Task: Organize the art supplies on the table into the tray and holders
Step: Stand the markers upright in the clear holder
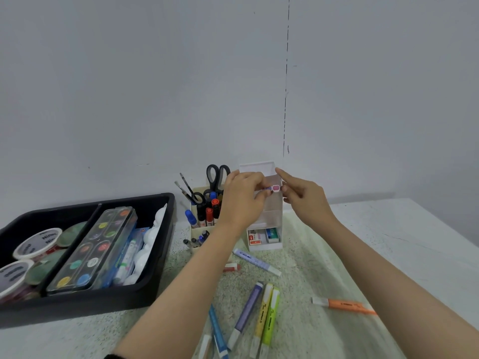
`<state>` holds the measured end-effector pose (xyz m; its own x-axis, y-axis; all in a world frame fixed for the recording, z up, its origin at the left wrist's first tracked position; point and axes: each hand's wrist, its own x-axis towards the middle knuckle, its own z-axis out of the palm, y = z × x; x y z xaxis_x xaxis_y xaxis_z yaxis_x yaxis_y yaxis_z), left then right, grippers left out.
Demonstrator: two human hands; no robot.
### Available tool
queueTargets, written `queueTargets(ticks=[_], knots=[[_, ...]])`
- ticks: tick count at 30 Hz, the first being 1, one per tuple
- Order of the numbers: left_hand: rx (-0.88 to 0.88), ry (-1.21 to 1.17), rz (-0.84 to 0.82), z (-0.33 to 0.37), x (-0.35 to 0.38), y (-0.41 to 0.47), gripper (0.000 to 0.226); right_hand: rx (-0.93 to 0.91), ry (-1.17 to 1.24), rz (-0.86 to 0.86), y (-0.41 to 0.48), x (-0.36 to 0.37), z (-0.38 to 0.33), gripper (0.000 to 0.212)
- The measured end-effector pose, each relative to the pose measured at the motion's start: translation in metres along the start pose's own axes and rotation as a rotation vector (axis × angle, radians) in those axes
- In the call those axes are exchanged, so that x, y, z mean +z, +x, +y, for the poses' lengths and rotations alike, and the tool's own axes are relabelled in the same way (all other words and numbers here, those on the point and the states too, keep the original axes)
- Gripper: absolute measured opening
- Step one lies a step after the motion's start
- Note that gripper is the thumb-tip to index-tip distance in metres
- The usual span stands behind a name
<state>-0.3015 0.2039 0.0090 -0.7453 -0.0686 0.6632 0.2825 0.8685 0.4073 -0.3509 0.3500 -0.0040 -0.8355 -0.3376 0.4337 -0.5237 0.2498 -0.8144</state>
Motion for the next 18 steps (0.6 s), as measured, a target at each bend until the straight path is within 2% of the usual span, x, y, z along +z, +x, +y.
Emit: queueTargets(ticks=[4,7,11,14,16,18], knots=[[-0.025,-0.019,-0.027,0.005,0.003,0.001,0.020,0.013,0.018,-0.007,0.004,-0.003,-0.003,0.045],[-0.054,-0.042,-0.005,0.005,0.006,-0.001,0.010,0.024,0.029,-0.041,0.004,-0.004,-0.002,0.044],[-0.088,-0.070,0.005,0.007,0.008,-0.004,0.010,0.050,0.033,-0.075,0.006,-0.007,0.000,0.048],[-0.062,-0.065,-0.003,0.007,0.005,-0.004,0.006,0.065,0.040,-0.108,0.006,-0.008,-0.003,0.051],[-0.036,-0.024,-0.019,0.009,0.003,-0.005,0.014,0.059,0.005,-0.122,0.004,-0.009,-0.005,0.053],[-0.014,0.033,-0.019,0.012,0.002,-0.006,0.012,0.055,-0.049,-0.138,0.000,-0.010,-0.005,0.056]])
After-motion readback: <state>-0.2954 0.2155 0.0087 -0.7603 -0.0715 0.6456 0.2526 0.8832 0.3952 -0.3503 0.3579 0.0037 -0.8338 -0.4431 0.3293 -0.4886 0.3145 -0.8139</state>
